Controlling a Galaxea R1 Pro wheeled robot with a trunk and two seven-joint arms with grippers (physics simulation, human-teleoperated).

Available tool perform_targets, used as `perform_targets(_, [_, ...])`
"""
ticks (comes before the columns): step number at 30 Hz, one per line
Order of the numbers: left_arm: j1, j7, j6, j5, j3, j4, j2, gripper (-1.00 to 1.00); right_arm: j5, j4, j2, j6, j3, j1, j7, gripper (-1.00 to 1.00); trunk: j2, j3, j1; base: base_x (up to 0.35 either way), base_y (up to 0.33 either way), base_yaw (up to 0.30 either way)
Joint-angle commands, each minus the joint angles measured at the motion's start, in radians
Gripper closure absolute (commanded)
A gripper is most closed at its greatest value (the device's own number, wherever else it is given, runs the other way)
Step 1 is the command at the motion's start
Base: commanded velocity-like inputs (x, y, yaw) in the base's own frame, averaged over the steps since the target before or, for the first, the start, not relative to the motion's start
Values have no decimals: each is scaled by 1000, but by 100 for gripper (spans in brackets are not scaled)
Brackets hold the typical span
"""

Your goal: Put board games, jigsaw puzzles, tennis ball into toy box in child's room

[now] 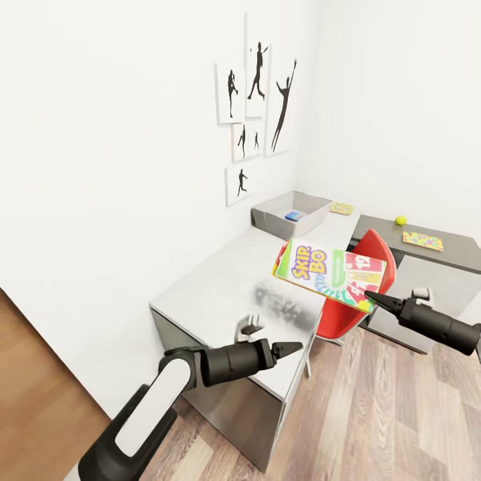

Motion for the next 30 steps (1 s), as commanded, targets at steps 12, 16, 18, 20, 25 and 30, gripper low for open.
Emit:
perform_targets(12, [39, 13, 2, -63, -3, -1, -24, -100, 6, -74, 4, 10, -1, 24, 5, 100, 84, 37, -46, 0, 0, 0])
perform_targets(16, [48, 17, 2, -71, -4, -1, -28, -100, 6, -81, 5, 11, -1, 26, 5, 100, 112, 49, -61, 0, 0, 0])
perform_targets(18, [51, 18, 1, -74, -10, -1, -29, -100, 6, -85, 5, 11, -1, 27, 5, 100, 126, 56, -69, 0, 0, 0])
perform_targets(20, [52, 19, 1, -75, -14, -1, -30, -100, 6, -87, 5, 11, -1, 27, 5, 100, 140, 62, -77, 0, 0, 0])
perform_targets(25, [54, 21, 1, -78, -30, -1, -32, -100, 6, -95, 5, 11, -1, 30, 5, 100, 175, 77, -96, 0, 0, 0])
perform_targets(30, [55, 22, -5, -79, -40, -1, -33, -100, 6, -103, 5, 11, -1, 36, 5, 100, 210, 93, -115, 0, 0, 0])
